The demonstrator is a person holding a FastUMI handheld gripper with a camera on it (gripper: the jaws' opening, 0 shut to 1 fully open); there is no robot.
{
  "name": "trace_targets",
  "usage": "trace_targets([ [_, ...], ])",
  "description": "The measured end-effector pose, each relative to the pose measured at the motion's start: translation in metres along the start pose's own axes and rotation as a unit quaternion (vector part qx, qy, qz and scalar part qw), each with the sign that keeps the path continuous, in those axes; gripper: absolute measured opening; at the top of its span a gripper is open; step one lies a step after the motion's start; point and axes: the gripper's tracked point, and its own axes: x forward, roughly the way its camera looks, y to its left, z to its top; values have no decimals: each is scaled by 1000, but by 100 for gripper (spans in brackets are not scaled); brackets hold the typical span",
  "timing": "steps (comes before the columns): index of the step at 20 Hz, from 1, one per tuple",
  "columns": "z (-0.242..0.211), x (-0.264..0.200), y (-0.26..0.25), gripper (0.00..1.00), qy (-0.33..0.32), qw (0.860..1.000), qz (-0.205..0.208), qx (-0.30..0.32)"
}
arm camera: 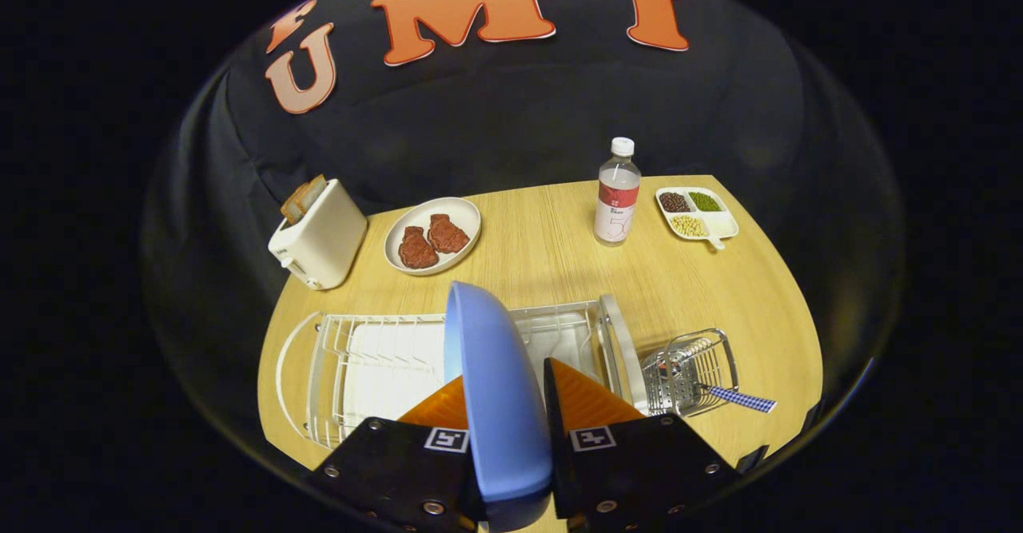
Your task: Take the plate from the dish rack, then take the spoon from the basket and place it into the plate.
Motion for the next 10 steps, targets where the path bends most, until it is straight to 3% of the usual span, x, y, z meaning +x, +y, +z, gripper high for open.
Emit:
trace_targets([
  [10,-35,-67,-6,31,-33,997,63,-11],
])
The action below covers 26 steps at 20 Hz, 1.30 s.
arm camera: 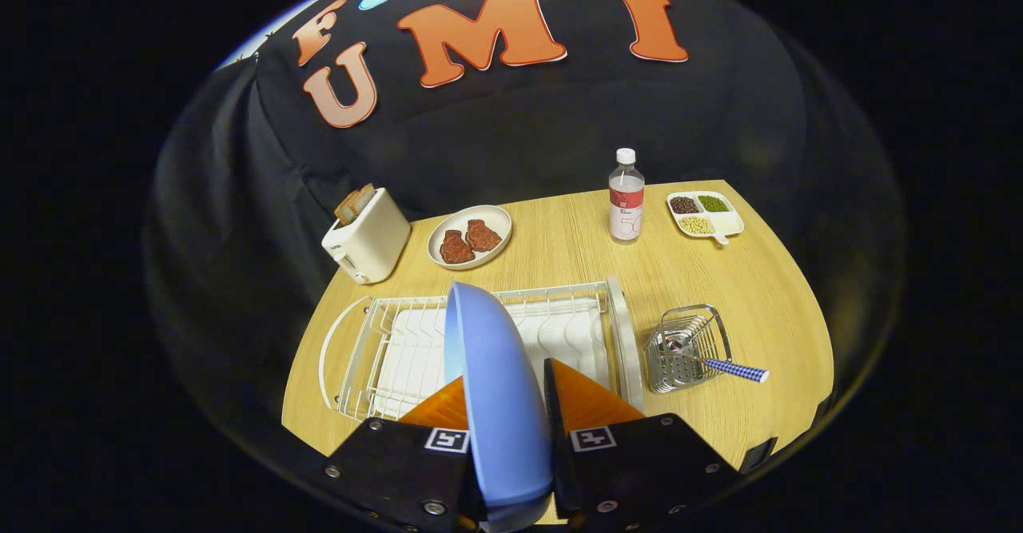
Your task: Take the plate from the dish rack, then take the spoon from the basket and place it into the plate.
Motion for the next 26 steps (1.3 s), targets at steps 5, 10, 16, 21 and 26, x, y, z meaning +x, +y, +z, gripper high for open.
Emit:
trace_targets([
  [5,-42,-30,-7,31,-8,999,37,6],
  [10,-105,-40,-22,31,6,997,65,40],
  [16,-167,-20,-41,31,31,990,89,103],
  [21,-195,2,-49,31,39,983,106,143],
  [26,-212,12,-42,31,48,966,148,207],
])
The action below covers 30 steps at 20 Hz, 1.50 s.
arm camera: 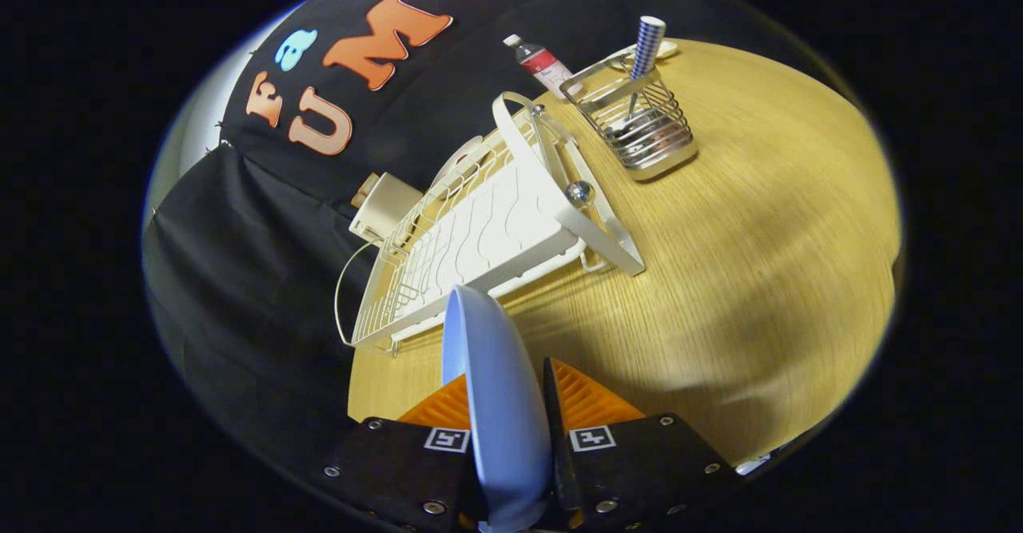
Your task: Take the plate from the dish rack, then take the spoon from the basket and place it into the plate.
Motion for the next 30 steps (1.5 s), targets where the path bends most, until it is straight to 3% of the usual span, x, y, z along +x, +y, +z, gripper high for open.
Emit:
trace_targets([
  [3,-2,10,-18,35,-6,999,-30,-18],
  [5,8,12,-22,43,-30,999,-39,-24],
  [9,24,6,-32,53,-66,992,-66,-80],
  [12,49,-3,-44,76,-107,981,-99,-131],
  [16,113,-33,-56,82,-205,956,-143,-156],
  [20,175,-55,-64,83,-293,928,-171,-154],
  [23,202,-55,-64,80,-315,920,-177,-153],
  [27,216,-42,-70,67,-321,914,-188,-161],
  [30,216,-33,-70,47,-317,912,-196,-173],
])
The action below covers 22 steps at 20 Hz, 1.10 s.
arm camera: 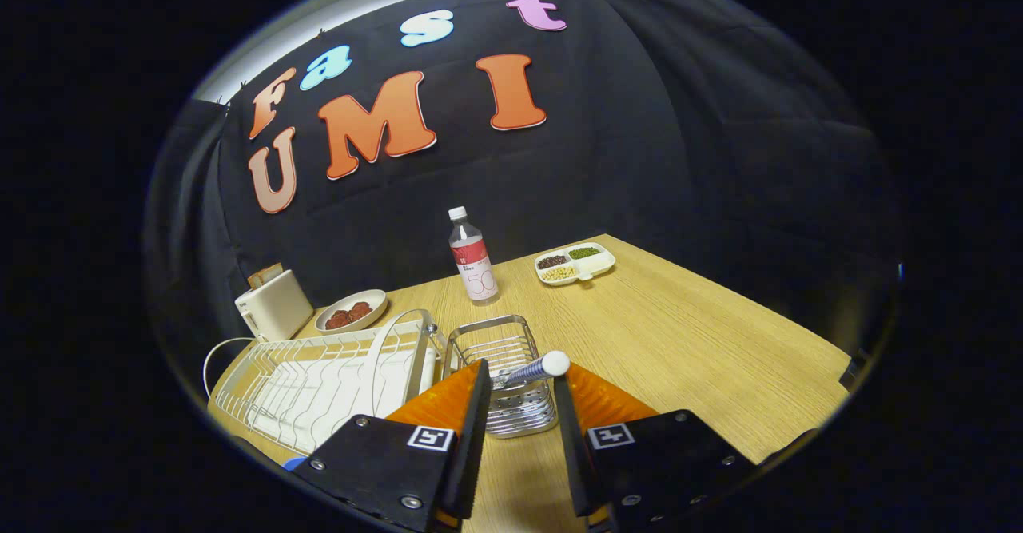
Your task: Take the plate from the dish rack, then take the spoon from the basket and place it into the plate.
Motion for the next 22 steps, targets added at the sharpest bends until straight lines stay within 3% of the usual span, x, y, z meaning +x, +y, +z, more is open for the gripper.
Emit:
trace_targets([
  [8,19,-4,16,11,-22,999,23,25],
  [18,90,-76,43,10,-92,994,59,-5],
  [22,103,-121,66,10,-109,989,102,-20],
])
